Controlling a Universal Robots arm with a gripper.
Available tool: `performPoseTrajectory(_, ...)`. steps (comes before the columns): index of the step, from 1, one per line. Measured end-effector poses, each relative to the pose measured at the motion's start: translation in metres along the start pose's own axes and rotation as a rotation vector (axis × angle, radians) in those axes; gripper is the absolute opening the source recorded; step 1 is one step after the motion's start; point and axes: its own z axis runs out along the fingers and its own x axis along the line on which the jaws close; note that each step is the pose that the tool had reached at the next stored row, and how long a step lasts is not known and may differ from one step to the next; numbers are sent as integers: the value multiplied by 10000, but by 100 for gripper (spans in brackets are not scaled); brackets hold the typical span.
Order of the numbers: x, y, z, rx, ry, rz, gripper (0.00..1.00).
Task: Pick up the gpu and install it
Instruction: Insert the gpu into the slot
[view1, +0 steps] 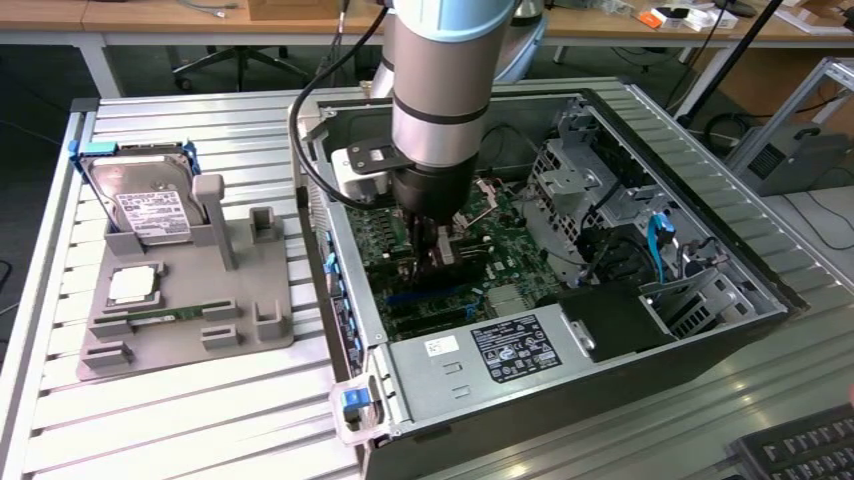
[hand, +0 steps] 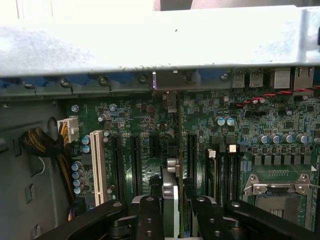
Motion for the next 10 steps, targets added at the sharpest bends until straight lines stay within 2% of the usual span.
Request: performPoseTrajectory(10, -9, 1, 4, 4, -7, -102, 27)
